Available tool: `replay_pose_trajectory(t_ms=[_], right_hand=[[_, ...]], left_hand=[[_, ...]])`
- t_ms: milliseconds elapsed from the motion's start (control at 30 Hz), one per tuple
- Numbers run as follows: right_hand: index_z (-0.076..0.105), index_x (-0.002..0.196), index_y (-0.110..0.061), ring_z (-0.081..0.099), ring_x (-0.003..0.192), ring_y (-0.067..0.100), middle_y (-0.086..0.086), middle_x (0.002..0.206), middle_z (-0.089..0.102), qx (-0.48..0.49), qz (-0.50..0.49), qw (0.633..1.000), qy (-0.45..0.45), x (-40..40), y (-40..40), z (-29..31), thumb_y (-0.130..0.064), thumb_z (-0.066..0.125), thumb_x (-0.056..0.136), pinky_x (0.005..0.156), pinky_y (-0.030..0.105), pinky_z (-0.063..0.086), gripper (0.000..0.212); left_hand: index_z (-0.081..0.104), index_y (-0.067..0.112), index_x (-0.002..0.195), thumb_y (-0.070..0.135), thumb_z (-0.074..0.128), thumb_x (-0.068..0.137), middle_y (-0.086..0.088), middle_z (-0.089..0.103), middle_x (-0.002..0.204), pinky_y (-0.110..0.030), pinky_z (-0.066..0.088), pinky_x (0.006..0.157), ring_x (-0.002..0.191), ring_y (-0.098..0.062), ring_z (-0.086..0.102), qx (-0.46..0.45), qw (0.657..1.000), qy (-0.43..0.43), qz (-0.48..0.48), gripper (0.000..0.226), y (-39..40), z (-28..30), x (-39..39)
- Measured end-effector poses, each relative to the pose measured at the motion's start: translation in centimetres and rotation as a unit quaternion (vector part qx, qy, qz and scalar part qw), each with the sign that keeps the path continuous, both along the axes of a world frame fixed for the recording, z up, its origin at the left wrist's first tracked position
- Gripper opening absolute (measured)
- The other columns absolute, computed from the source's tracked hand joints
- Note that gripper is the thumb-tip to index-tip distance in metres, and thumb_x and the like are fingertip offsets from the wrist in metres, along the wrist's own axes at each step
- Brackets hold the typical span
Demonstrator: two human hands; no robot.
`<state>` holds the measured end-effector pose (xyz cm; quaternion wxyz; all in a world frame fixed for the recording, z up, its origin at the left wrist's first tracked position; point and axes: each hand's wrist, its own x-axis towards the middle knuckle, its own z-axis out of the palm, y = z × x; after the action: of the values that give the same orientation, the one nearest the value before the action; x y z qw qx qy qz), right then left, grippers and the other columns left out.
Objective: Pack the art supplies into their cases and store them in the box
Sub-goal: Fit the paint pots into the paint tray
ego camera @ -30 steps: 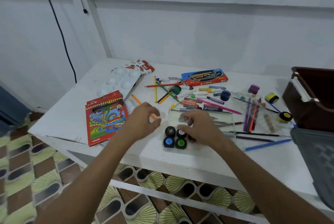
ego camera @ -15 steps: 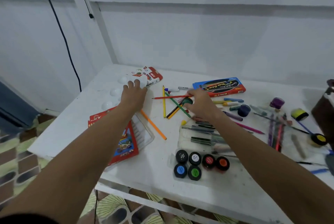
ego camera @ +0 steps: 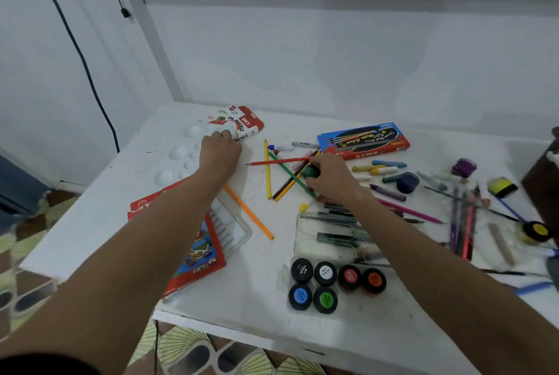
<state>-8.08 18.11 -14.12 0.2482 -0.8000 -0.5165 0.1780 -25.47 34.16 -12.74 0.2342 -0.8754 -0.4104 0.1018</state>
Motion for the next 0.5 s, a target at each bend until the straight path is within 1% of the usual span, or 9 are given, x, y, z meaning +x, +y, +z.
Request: replay_pose_trajectory(t_ms=[67,133,200,267,300,333,400,433,500], right_hand=[[0.070,0.101,-0.004,0.058,0.081,0.017,0.009,0.094,0.068,0.010,0.001,1.000,0.004,-0.1,-0.1,0.1,-0.014,0.070,0.078,0.068,0.021,0.042,0.026],[0.068,0.104,-0.004,0.056,0.082,0.013,0.001,0.092,0.064,0.036,-0.006,0.999,0.030,-0.3,-0.4,0.6,-0.012,0.072,0.077,0.069,0.015,0.042,0.028],[0.067,0.105,-0.005,0.056,0.081,0.010,0.000,0.091,0.061,0.063,-0.021,0.996,0.067,-0.4,-0.7,1.0,-0.014,0.074,0.077,0.061,0.005,0.041,0.030],[0.066,0.103,-0.006,0.058,0.081,0.009,0.001,0.092,0.063,0.083,-0.025,0.991,0.098,-0.5,-0.9,1.2,-0.017,0.075,0.075,0.058,0.001,0.042,0.032],[0.065,0.103,-0.007,0.061,0.083,0.010,0.001,0.094,0.064,0.086,-0.025,0.989,0.114,-0.6,-1.1,1.3,-0.018,0.076,0.074,0.061,0.003,0.045,0.034],[0.064,0.103,-0.009,0.063,0.087,0.011,0.002,0.096,0.065,0.087,-0.023,0.987,0.131,-0.7,-1.3,1.4,-0.019,0.077,0.072,0.065,0.008,0.050,0.036],[0.061,0.101,-0.012,0.066,0.089,0.016,0.005,0.098,0.067,0.078,-0.013,0.985,0.156,-0.8,-2.0,1.6,-0.020,0.080,0.069,0.070,0.026,0.057,0.038],[0.060,0.099,-0.013,0.067,0.085,0.016,0.006,0.096,0.068,0.075,-0.005,0.983,0.167,-1.0,-2.7,1.9,-0.018,0.081,0.068,0.067,0.029,0.058,0.037],[0.059,0.095,-0.016,0.066,0.072,0.014,0.004,0.091,0.068,0.071,0.009,0.980,0.187,-1.4,-4.1,2.6,-0.018,0.084,0.067,0.061,0.027,0.056,0.037]], left_hand=[[0.064,0.010,0.106,0.004,0.051,0.088,-0.010,0.051,0.112,-0.033,0.040,0.076,0.101,-0.027,0.051,0.006,1.000,-0.008,-0.016,0.023,0.1,0.0,0.1],[0.065,0.010,0.104,0.009,0.054,0.087,-0.011,0.049,0.116,-0.036,0.041,0.079,0.104,-0.028,0.048,-0.010,0.999,-0.038,-0.025,0.021,0.1,0.0,0.2],[0.066,0.011,0.102,0.016,0.060,0.083,-0.013,0.048,0.116,-0.037,0.041,0.080,0.104,-0.030,0.047,-0.036,0.996,-0.080,-0.030,0.021,-0.2,0.1,0.2],[0.065,0.009,0.099,0.022,0.063,0.079,-0.013,0.047,0.112,-0.037,0.042,0.077,0.100,-0.030,0.048,-0.077,0.988,-0.132,-0.034,0.024,-1.0,0.2,0.2],[0.064,0.009,0.097,0.024,0.064,0.078,-0.013,0.048,0.108,-0.037,0.042,0.074,0.097,-0.030,0.048,-0.102,0.981,-0.164,-0.036,0.024,-1.6,0.2,0.2],[0.064,0.009,0.094,0.025,0.065,0.077,-0.012,0.048,0.103,-0.036,0.044,0.070,0.092,-0.028,0.049,-0.126,0.971,-0.198,-0.034,0.024,-2.4,0.4,0.2],[0.062,0.010,0.087,0.027,0.066,0.076,-0.008,0.050,0.092,-0.032,0.044,0.061,0.080,-0.025,0.052,-0.169,0.950,-0.263,-0.024,0.020,-4.0,0.7,0.1],[0.061,0.010,0.083,0.026,0.065,0.077,-0.007,0.052,0.087,-0.031,0.044,0.058,0.076,-0.024,0.053,-0.187,0.939,-0.288,-0.017,0.018,-4.9,1.0,0.1],[0.061,0.009,0.078,0.024,0.064,0.076,-0.007,0.056,0.079,-0.031,0.045,0.055,0.072,-0.024,0.057,-0.217,0.918,-0.331,-0.013,0.016,-6.5,1.6,-0.1]])
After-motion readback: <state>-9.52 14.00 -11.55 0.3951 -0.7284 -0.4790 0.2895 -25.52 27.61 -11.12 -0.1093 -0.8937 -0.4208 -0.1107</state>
